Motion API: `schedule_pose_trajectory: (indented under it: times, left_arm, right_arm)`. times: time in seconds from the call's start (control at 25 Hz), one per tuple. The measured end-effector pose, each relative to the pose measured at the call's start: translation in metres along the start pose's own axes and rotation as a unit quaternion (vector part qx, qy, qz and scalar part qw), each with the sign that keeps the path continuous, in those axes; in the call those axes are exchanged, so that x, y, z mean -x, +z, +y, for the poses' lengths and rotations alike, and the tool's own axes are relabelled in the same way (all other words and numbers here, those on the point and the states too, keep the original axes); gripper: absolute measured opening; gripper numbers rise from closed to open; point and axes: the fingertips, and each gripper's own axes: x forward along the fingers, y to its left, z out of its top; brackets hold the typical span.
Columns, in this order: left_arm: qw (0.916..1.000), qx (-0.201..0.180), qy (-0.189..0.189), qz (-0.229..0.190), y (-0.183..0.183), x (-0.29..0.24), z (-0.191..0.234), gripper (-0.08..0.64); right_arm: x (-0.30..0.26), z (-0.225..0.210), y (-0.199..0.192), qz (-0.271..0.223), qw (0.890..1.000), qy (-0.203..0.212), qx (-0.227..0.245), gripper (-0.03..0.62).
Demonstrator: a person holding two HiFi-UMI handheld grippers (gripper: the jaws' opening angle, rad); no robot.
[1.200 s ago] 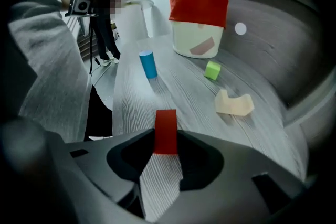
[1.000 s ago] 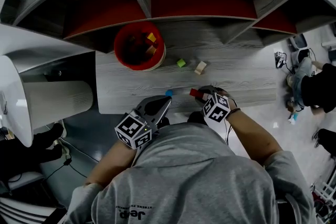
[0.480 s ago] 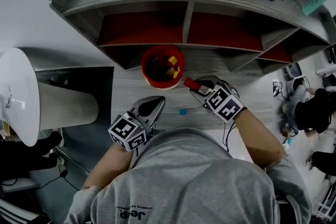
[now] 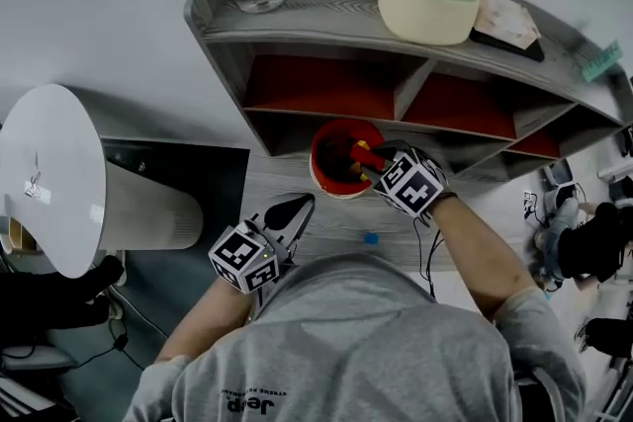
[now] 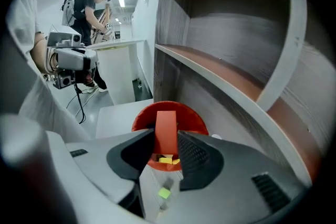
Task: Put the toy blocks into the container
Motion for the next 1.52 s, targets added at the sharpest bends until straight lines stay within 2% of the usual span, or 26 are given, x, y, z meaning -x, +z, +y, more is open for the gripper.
schedule_pose_trajectory:
  times: [0.16,0.2,0.24,0.6,0.8,1.0,1.24,1.52]
  left_arm:
    - [1.0,0.005,0.004,-0.001,-0.002,0.009,0.01,0.011]
    - [1.0,0.006,0.004,-0.001,-0.003,0.01,0.011,0.011]
    - [1.0,0.006,0.004,-0.001,-0.003,0.011,0.012,0.011]
    - [0.9999,0.008,-0.01,0.001,-0.007,0.004,0.001,0.011]
    - [0.9998,0.006,-0.016,0.006,-0.013,-0.007,-0.014,0.012]
    - [0.9997,0.008,-0.016,0.014,-0.031,-0.019,-0.033,0.012]
    - [0.9985,0.035,0.001,0.042,-0.082,-0.035,-0.053,0.011]
    - [0.9941,0.065,0.012,0.087,-0.145,-0.044,-0.072,0.011]
  right_arm:
    - [-0.006,-0.004,0.006,0.002,1.0,-0.018,-0.013,0.177]
    - [-0.006,-0.005,0.009,-0.003,1.0,-0.019,-0.019,0.247]
    - [-0.004,-0.006,0.013,-0.009,0.999,-0.019,-0.025,0.272]
    - [0.025,-0.002,0.001,-0.03,0.998,-0.018,-0.05,0.272]
    - [0.046,0.021,-0.018,-0.053,0.997,0.015,-0.045,0.272]
    - [0.046,0.061,-0.056,-0.059,0.996,0.064,-0.019,0.262]
    - [0.018,0.115,-0.125,-0.019,0.992,0.124,-0.006,0.25]
    - [-0.022,0.148,-0.175,0.006,0.99,0.137,0.014,0.241]
